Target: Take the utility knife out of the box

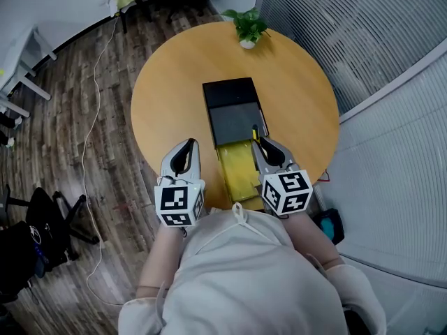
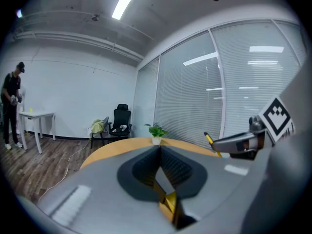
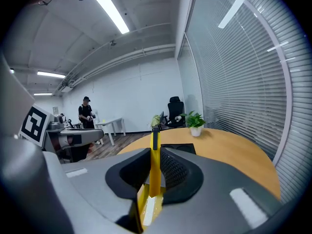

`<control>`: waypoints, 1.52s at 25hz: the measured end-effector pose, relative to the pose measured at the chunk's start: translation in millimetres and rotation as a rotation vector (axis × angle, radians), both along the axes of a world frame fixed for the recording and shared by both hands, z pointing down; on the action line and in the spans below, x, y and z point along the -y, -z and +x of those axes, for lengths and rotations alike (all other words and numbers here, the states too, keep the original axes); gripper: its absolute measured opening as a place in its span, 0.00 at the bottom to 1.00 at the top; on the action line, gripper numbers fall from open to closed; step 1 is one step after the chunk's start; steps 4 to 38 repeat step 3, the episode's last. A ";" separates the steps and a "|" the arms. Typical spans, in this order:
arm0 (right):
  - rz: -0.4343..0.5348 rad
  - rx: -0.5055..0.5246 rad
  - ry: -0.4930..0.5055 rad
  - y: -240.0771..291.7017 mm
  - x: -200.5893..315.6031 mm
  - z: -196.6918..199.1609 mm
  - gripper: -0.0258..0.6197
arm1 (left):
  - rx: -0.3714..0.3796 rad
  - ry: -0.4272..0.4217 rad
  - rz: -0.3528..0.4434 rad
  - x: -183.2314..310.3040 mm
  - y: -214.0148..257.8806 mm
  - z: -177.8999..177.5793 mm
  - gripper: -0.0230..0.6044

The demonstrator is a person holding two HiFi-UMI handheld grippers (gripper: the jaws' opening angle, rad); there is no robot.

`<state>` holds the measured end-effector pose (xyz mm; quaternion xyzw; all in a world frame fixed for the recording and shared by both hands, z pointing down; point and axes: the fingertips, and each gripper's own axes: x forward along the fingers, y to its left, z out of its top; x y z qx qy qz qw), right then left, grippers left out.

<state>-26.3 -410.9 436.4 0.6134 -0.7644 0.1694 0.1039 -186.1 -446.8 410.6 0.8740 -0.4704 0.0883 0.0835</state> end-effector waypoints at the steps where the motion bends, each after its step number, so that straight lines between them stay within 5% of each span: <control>1: 0.001 -0.006 0.002 -0.5 0.0 0.6 0.14 | 0.001 0.000 0.000 -0.2 -0.7 1.1 0.05; 38: 0.002 -0.013 0.007 -2.0 0.4 1.6 0.14 | 0.004 0.001 -0.001 -0.3 -2.6 3.1 0.05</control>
